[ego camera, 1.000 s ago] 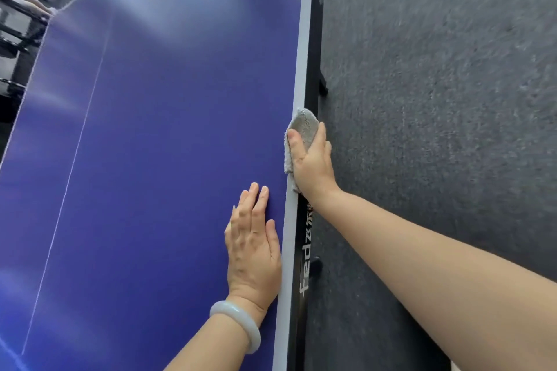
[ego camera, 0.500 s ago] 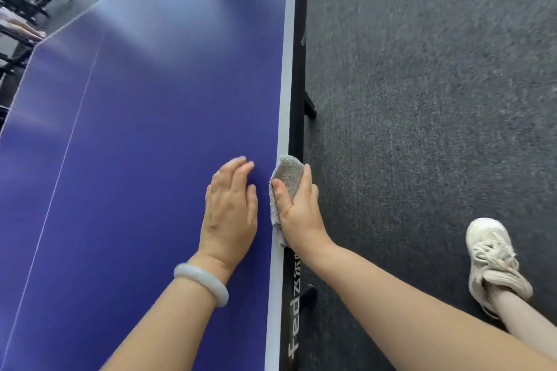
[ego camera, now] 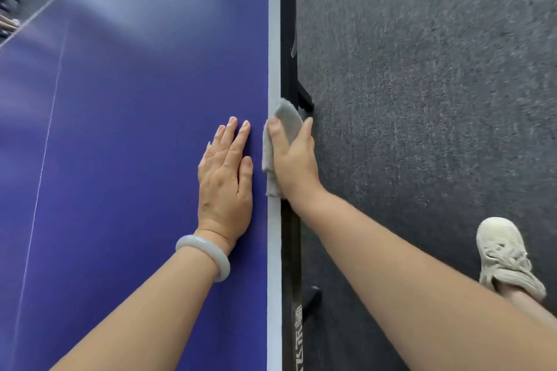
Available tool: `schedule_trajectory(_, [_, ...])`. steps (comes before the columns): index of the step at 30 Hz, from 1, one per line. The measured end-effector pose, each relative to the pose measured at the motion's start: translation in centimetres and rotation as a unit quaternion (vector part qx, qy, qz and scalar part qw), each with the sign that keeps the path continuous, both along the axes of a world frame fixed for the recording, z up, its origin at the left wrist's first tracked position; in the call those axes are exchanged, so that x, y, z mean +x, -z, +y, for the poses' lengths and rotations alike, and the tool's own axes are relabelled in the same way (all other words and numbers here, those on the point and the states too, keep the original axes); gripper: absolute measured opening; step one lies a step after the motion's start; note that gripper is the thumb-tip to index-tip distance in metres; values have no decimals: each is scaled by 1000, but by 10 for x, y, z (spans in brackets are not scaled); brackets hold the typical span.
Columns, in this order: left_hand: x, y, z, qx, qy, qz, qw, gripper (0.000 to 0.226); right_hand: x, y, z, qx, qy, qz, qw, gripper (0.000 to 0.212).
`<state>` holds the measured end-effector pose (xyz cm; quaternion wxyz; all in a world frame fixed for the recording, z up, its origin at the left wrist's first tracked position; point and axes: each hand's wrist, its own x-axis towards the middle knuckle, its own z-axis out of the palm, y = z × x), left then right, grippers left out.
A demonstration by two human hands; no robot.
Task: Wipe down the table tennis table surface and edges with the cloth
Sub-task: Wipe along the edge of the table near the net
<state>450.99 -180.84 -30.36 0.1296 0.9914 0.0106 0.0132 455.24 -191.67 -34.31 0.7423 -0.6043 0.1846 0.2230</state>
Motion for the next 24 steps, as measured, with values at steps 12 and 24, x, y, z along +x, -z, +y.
schedule_trajectory(12, [3, 3, 0, 13, -19, 16, 1000, 54, -90, -1, -3, -19, -11, -168, 986, 77])
schedule_trajectory(24, [1, 3, -3, 16, -22, 17, 999, 53, -71, 1, -6, -29, -13, -221, 975, 81])
